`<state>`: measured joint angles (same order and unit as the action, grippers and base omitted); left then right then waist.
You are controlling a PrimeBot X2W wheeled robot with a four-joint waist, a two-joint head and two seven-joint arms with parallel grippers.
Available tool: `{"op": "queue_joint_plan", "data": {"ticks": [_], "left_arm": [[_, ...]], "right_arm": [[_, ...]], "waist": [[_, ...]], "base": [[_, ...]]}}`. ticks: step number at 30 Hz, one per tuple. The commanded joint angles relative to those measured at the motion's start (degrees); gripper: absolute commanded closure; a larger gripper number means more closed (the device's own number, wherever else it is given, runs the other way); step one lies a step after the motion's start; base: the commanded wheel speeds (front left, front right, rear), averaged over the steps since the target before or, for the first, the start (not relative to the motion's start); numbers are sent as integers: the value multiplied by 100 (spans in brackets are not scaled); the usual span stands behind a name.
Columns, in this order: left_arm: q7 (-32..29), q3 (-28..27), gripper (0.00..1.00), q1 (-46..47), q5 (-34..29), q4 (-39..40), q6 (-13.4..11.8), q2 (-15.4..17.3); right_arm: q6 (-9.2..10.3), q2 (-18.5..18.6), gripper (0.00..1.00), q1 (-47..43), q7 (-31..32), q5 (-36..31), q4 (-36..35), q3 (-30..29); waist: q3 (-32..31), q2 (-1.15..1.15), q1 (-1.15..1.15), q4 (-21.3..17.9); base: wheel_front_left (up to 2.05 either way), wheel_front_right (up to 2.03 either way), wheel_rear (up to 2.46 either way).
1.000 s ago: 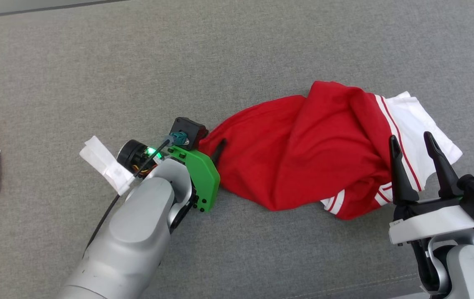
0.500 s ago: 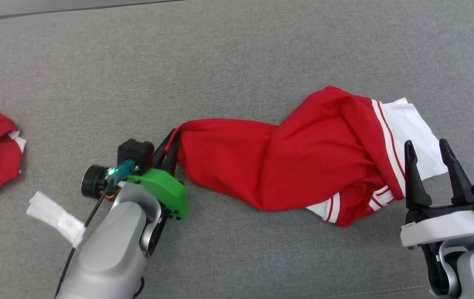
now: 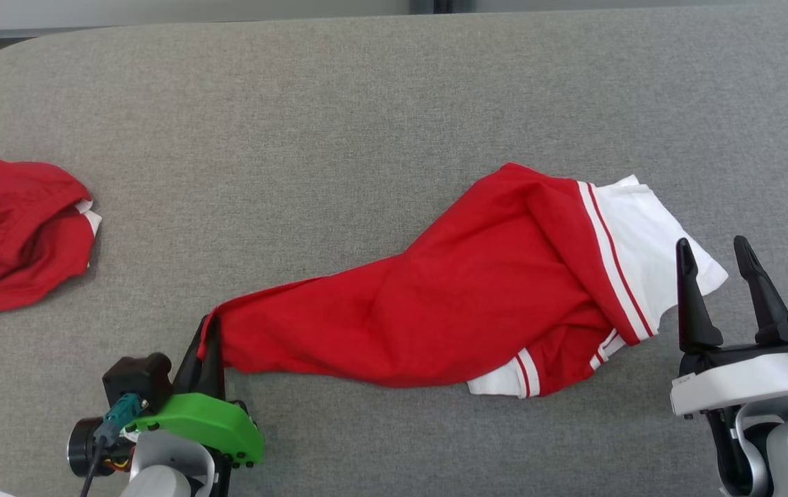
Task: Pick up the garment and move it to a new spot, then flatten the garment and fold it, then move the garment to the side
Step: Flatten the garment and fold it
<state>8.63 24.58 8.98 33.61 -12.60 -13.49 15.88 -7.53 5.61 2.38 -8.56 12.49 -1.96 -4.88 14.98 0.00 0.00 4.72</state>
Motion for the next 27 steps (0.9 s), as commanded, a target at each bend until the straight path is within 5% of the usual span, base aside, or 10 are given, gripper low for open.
{"op": "queue_joint_plan", "data": {"ticks": [1,2,10,27], "left_arm": [[-11,-21,36,-54,25,99,-52,65],[59,-43,0,-70,17,179,-64,60],[623,-326,0,174,-508,604,-83,128],[657,-477,0,-220,-1298,759,141,114]], "right_arm": [[8,20,0,-58,30,-17,-19,-13],[8,32,0,-52,20,-31,-28,-13],[8,111,0,-104,106,-173,-200,18],[8,86,0,-518,357,-181,-358,191]], "waist": [[-27,0,0,-3],[-42,0,0,-15],[-293,0,0,-127],[-796,0,0,-188]], "base": [[0,0,0],[0,0,0],[0,0,0],[0,0,0]]}}
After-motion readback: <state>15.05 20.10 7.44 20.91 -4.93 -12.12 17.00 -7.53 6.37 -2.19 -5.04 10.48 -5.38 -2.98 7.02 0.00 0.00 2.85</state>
